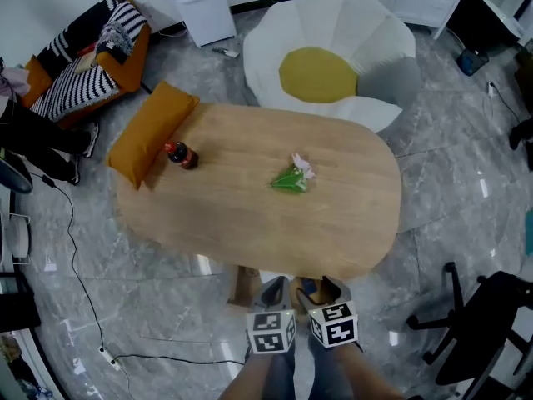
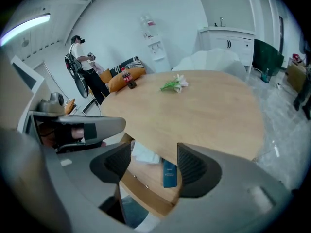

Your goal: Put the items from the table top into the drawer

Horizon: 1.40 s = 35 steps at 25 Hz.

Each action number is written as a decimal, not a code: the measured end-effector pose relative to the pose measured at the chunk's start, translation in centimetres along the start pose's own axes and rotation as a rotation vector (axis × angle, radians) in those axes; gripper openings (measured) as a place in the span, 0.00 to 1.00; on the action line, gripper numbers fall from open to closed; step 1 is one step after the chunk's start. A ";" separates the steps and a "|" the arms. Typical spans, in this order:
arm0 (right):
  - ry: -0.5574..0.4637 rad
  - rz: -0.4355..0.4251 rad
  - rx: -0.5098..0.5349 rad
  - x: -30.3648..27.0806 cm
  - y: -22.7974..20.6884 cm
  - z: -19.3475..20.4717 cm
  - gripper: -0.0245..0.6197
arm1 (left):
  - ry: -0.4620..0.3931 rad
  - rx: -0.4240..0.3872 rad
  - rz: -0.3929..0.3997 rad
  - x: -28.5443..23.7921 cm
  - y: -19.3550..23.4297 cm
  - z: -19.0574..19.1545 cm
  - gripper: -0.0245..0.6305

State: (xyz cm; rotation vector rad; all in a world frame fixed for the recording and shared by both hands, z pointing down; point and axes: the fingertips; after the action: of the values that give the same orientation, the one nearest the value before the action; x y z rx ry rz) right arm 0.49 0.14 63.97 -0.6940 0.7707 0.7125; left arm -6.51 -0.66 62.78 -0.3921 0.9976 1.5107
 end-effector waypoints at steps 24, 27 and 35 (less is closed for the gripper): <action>-0.457 0.110 0.106 18.9 3.2 -18.7 0.40 | -0.320 -0.080 0.128 13.5 -9.1 -16.1 0.06; -0.487 0.115 0.131 20.7 4.1 -19.9 0.38 | -0.350 -0.086 0.154 15.3 -10.4 -17.4 0.06; -0.562 0.120 0.169 24.3 6.1 -21.9 0.33 | -0.441 -0.171 0.202 19.7 -13.1 -20.6 0.06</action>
State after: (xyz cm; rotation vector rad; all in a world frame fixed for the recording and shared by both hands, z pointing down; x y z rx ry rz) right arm 0.33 -5.78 31.18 -0.2691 0.3492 0.8876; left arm -4.78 -5.13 31.76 -0.0678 0.5736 1.7732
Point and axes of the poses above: the fingertips, and each gripper's own axes: x backward along the fingers, y to its left, z out of its underside, and after that the axes turned 5 degrees about x, right-handed
